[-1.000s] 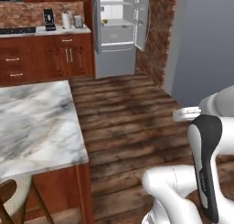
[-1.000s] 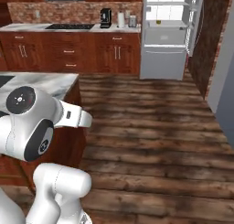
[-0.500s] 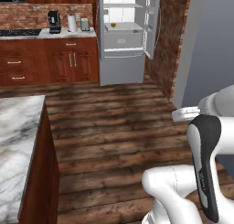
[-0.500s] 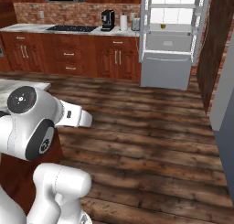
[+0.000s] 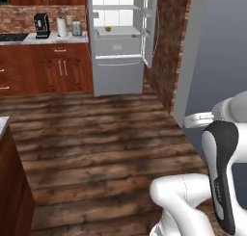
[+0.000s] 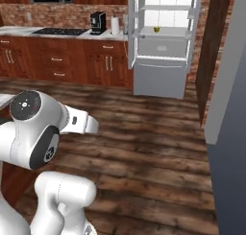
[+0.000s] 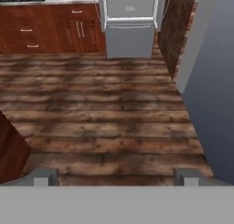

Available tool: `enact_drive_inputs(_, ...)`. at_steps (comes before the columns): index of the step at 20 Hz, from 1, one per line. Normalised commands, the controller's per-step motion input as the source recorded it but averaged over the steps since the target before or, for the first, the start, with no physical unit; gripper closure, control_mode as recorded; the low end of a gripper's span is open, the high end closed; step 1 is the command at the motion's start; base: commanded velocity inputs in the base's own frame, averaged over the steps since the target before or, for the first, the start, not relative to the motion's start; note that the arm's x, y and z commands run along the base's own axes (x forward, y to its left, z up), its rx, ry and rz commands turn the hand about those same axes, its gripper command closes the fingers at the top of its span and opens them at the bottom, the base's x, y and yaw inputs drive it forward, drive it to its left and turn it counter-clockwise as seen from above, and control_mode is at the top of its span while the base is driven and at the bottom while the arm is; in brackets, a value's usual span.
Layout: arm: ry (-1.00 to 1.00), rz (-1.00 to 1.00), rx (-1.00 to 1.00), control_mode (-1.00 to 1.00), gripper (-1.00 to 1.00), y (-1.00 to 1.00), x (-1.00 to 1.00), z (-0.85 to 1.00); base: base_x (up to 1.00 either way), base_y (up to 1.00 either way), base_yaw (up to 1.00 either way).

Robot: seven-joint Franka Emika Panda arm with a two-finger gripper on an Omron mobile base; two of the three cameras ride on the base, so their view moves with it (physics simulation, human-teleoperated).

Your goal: Take the cheese, fish, and lemon from the fridge and place them on the plate on the dining counter to create an appetizer plate.

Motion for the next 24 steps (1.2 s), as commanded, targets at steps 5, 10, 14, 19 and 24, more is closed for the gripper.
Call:
enact_drive_inputs(5, 0.00, 0.00, 0.00, 1.00, -1.00, 0.00, 0.00, 0.00, 1.00, 0.00, 0.00)
enact_drive_inputs(10, 0.00, 0.00, 0.00, 1.00, -1.00, 0.00, 0.00, 0.00, 1.00, -0.06, 0.00)
enact_drive_inputs(14, 0.00, 0.00, 0.00, 1.00, -1.00, 0.00, 0.00, 0.00, 1.00, -0.41, -0.02)
enact_drive_inputs(19, 0.00, 0.00, 0.00, 1.00, -1.00, 0.00, 0.00, 0.00, 1.00, -0.49, 0.00)
enact_drive_inputs(24, 0.00, 0.00, 0.00, 1.00, -1.00, 0.00, 0.00, 0.00, 1.00, -0.51, 0.00)
